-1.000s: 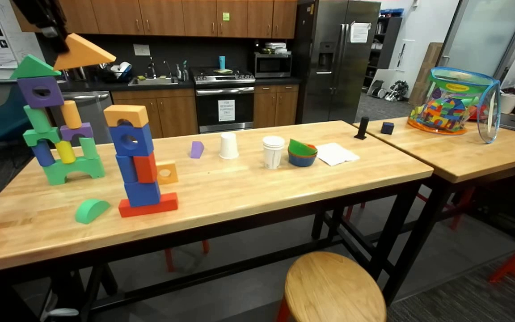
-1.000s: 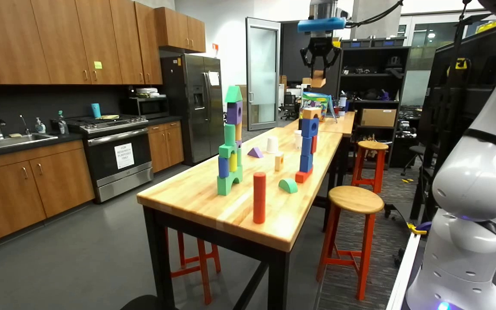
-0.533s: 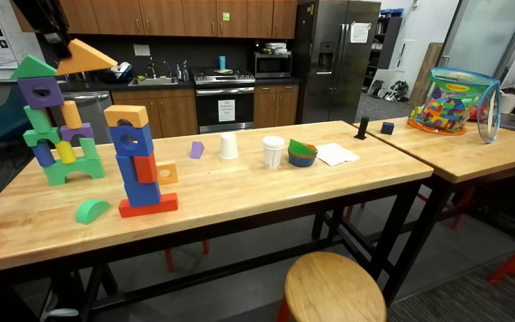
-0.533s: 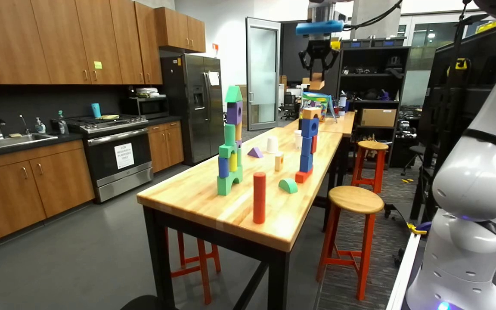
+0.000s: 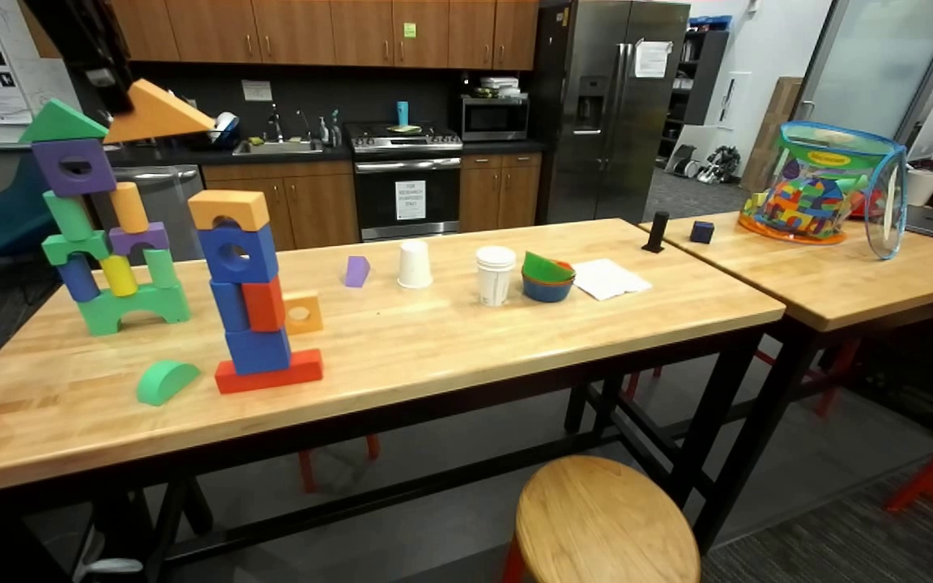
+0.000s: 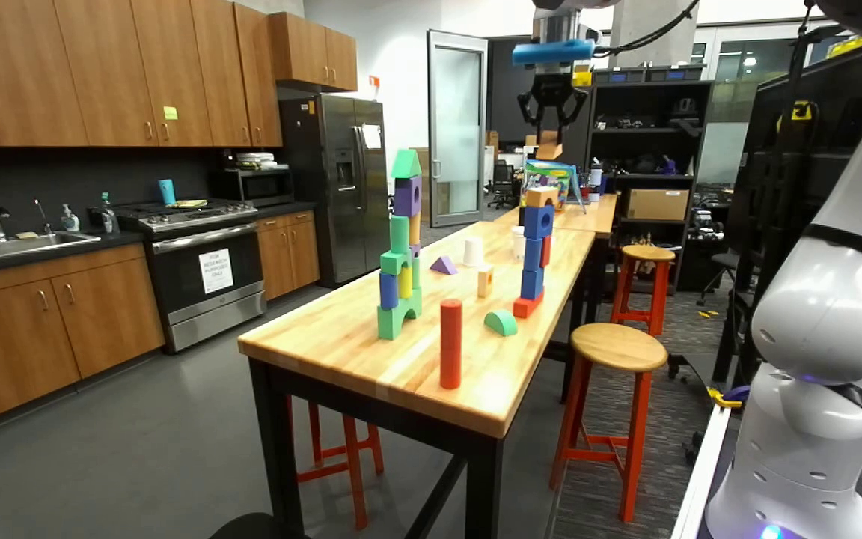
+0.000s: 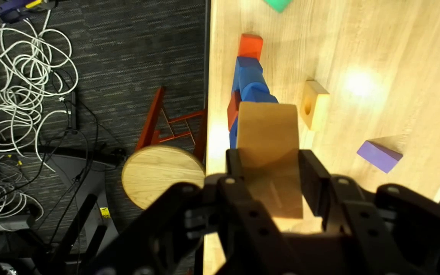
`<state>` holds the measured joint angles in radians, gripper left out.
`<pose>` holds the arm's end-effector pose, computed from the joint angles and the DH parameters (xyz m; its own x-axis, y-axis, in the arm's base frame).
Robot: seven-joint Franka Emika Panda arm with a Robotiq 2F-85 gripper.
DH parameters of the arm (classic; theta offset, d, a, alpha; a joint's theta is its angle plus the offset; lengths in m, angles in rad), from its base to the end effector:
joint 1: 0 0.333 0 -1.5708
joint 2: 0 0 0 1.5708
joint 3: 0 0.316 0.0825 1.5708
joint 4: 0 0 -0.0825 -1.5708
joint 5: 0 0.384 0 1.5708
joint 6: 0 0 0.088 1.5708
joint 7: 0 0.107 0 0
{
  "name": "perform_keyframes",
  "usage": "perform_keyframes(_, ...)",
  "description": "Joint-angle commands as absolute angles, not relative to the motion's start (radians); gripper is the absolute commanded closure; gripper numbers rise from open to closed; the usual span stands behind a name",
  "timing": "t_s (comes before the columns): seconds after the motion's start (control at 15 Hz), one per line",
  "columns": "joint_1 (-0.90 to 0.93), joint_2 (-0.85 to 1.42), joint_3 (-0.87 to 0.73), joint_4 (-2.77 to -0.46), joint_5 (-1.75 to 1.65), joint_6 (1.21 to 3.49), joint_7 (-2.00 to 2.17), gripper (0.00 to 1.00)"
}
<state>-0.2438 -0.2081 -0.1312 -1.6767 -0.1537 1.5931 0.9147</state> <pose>0.4472 -0.2021 0.6850 0.2668 -0.9479 0.1741 -0.9614 -0.2744 -0.0203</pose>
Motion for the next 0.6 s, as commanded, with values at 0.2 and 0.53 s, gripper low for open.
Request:
perform_keyframes(0.2,-0.236,-0.182,-0.149,-1.656,-0.097,1.583,0.930,0.85)
perform_keyframes(0.53,-0.239,-0.164,-0.150,-1.647,-0.074,1.586,0.999,0.85)
